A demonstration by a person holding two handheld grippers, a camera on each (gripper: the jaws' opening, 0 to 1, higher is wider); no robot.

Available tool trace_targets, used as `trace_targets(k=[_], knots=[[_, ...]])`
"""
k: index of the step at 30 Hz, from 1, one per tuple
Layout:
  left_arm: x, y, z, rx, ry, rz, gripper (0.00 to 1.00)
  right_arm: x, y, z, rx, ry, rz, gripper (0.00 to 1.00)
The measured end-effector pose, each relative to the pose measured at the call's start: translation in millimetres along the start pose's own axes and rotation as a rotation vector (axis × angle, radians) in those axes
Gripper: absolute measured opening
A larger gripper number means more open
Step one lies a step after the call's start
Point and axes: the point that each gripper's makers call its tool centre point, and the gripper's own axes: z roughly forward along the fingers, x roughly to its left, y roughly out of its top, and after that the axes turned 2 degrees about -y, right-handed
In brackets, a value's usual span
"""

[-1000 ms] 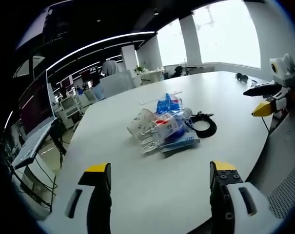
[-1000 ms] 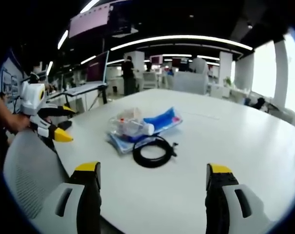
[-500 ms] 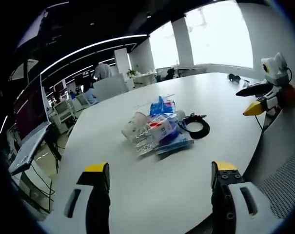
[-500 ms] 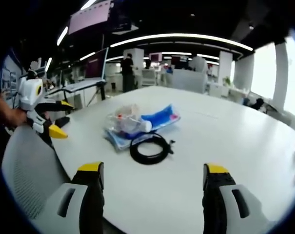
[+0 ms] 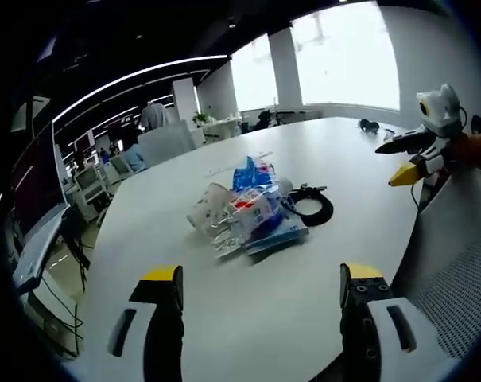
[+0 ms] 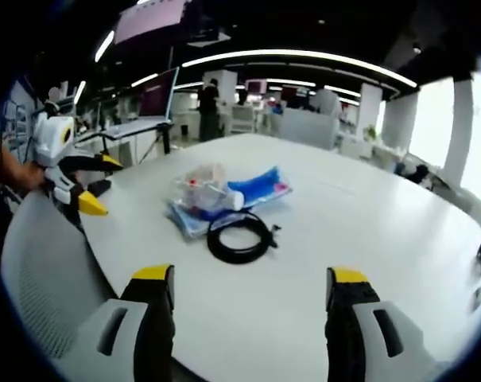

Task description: Arrange the tabletop items into an orderly group along one side of the table until the central work area is clear of visible clutter.

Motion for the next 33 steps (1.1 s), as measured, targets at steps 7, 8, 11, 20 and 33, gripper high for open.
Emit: trace_targets(k=[7, 8, 11, 20, 33], knots=[[7.1, 7.9, 11, 0.015, -0.043, 0.033, 0.77, 2, 14.6, 5, -0.021, 0.033, -0.031, 0.71], [9.1, 8.4, 13, 0.019, -0.050, 0.034, 0.77, 1, 17.2, 6, -0.020, 0.033, -0.028, 0.70], [13.8, 9.5, 20, 0.024, -0.065, 0.037, 0.75, 0, 23.2, 10, -0.031, 0.040, -0.022, 0.68], [19.6, 15.6, 35, 0.032, -0.101, 0.069, 0.69, 6, 37.3, 20, -0.044, 0.073, -0.023, 0.56], [17.3, 20.8, 58, 0.021, -0.149, 0.098, 0.58, 16, 57.4, 43, -0.031, 0.133, -0.048, 0.40]])
